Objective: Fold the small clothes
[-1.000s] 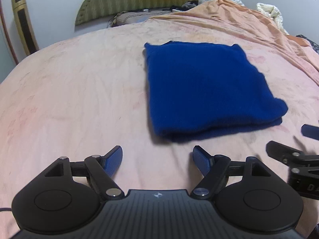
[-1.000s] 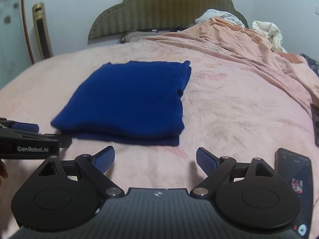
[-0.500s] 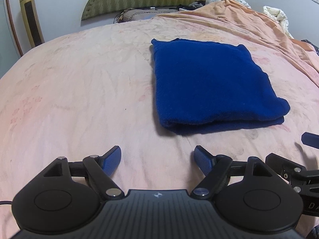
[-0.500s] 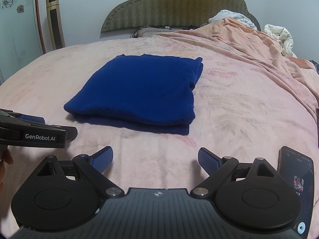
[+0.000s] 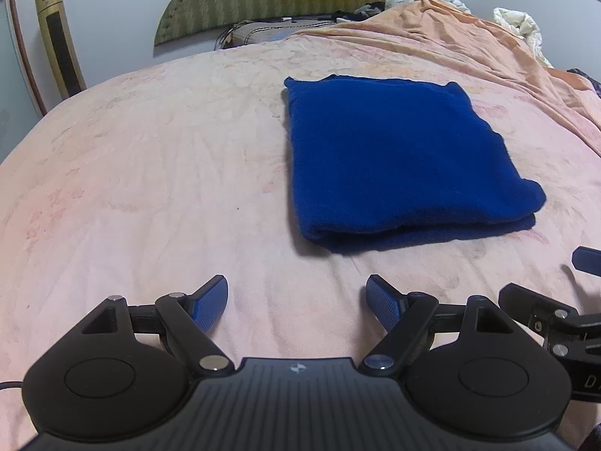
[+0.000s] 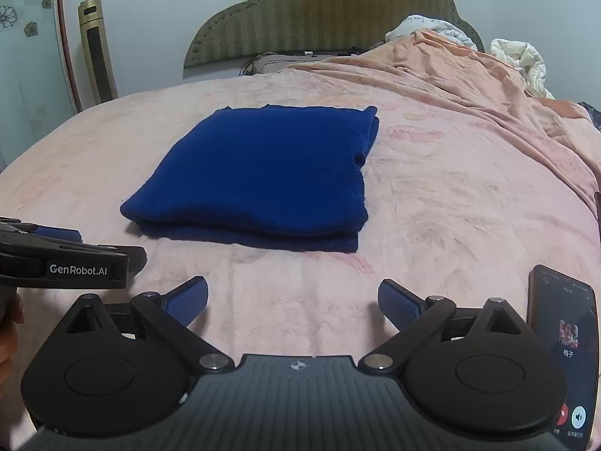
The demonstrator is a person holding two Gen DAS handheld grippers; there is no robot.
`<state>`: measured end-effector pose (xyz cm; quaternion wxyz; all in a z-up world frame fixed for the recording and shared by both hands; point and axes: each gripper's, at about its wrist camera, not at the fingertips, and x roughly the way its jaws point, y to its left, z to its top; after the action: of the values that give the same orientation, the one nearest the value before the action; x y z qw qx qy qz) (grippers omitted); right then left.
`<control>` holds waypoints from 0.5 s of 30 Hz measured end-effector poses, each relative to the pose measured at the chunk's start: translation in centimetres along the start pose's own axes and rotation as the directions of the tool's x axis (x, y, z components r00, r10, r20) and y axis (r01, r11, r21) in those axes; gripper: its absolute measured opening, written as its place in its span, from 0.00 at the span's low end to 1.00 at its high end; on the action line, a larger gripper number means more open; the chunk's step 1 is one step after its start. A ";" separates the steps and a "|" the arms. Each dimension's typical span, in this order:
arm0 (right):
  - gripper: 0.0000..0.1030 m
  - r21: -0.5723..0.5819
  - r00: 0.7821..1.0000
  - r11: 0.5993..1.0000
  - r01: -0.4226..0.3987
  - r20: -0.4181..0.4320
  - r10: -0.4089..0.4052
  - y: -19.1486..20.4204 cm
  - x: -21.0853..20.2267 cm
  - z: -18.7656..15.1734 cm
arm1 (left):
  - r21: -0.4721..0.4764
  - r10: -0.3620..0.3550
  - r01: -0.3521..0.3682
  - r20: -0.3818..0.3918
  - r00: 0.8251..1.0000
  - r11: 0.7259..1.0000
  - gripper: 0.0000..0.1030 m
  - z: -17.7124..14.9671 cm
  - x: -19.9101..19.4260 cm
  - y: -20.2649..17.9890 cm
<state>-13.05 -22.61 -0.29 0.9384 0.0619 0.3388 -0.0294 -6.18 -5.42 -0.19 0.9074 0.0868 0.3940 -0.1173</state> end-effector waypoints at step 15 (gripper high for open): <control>0.99 0.016 1.000 1.000 0.012 -0.005 -0.012 -0.5 -0.1 -0.3 | 0.010 0.001 0.000 -0.008 1.000 1.000 0.79 0.0 -0.2 -0.2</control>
<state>-13.43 -23.06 -0.51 0.9368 0.0676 0.3411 -0.0375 -6.39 -5.56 -0.03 0.9055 0.0920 0.3969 -0.1188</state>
